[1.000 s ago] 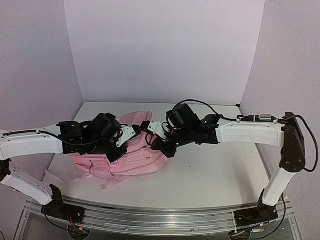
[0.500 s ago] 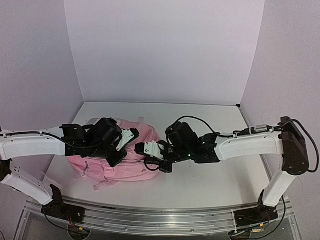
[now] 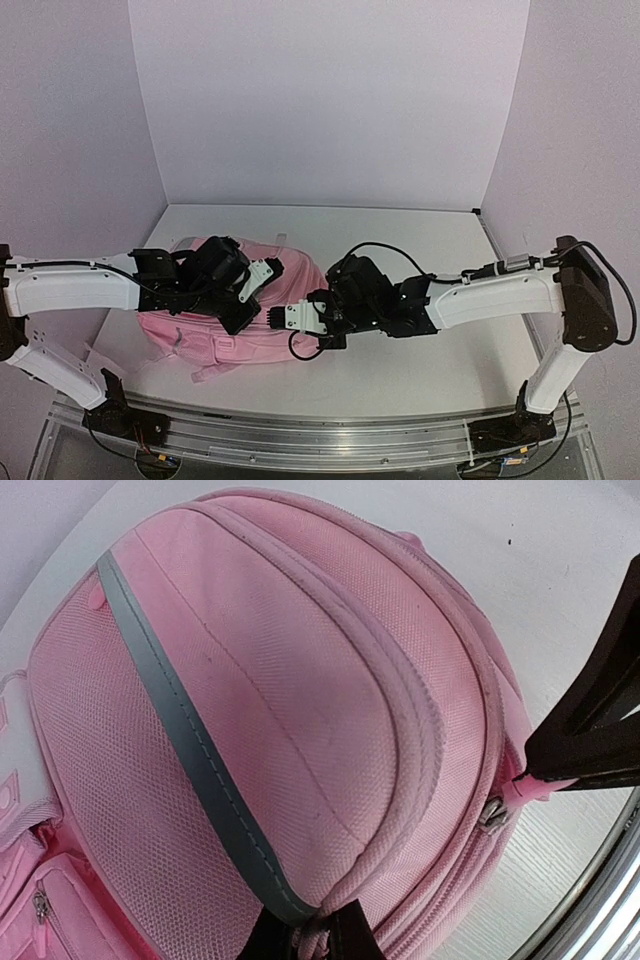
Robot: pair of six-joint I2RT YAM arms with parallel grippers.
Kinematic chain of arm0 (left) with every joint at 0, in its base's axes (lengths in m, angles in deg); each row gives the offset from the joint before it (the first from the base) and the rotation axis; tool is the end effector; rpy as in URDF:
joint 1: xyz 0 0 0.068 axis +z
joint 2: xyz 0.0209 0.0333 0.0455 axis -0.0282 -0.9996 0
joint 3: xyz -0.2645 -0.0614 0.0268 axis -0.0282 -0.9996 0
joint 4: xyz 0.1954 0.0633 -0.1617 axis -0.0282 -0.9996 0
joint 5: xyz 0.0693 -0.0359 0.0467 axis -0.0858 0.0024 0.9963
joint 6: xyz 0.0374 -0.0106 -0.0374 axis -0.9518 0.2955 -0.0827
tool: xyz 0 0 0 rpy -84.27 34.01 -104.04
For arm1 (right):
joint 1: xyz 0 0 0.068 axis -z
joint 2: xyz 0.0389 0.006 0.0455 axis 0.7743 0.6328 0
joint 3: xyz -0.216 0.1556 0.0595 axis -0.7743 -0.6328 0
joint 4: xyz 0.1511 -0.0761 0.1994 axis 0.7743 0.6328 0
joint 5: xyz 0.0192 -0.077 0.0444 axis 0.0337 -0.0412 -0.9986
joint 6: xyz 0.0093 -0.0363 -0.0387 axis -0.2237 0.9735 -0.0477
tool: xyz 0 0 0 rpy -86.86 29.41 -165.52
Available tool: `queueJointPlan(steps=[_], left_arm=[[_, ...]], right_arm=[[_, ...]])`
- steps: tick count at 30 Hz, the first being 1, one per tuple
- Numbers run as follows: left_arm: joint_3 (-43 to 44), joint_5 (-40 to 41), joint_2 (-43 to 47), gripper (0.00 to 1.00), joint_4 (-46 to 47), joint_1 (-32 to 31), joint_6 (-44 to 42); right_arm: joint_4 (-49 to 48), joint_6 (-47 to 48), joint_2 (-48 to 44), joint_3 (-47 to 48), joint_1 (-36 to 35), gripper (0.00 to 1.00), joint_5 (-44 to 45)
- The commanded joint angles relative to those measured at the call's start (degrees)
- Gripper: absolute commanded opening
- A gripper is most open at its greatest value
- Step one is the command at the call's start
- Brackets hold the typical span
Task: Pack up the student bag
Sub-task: Zip the student bag at the center of the board.
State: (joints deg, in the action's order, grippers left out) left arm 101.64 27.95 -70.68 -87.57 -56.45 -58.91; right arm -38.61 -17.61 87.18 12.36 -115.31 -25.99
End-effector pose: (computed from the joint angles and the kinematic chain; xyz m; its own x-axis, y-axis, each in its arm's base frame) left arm 0.1519 -0.2294 0.2457 -0.3920 0.6846 -0.6146 0.7709 0.6090 0.1867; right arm 0.1682 0.3535 0.2165 0.4612 -0.6562 -0.5972 -0.8091 -0.0348 -0.5867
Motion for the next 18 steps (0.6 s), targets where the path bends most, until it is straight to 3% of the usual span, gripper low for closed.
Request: queueJointPlan(steps=[1, 9, 18], left_arm=[[0.97, 0.28, 4.56, 0.00, 9.94, 0.06, 5.30], [-0.76, 1.83, 5.74, 0.00, 9.31, 0.07, 4.31], [0.51, -2.03, -1.11, 0.00, 7.87, 0.06, 3.36]], right_arm=[[0.38, 0.64, 0.03, -1.93, -0.89, 0.00, 6.25], [-1.01, -1.11, -4.66, -7.27, 3.95, 0.00, 11.24], [-5.36, 1.10, -5.45, -9.44, 8.37, 0.00, 12.76]])
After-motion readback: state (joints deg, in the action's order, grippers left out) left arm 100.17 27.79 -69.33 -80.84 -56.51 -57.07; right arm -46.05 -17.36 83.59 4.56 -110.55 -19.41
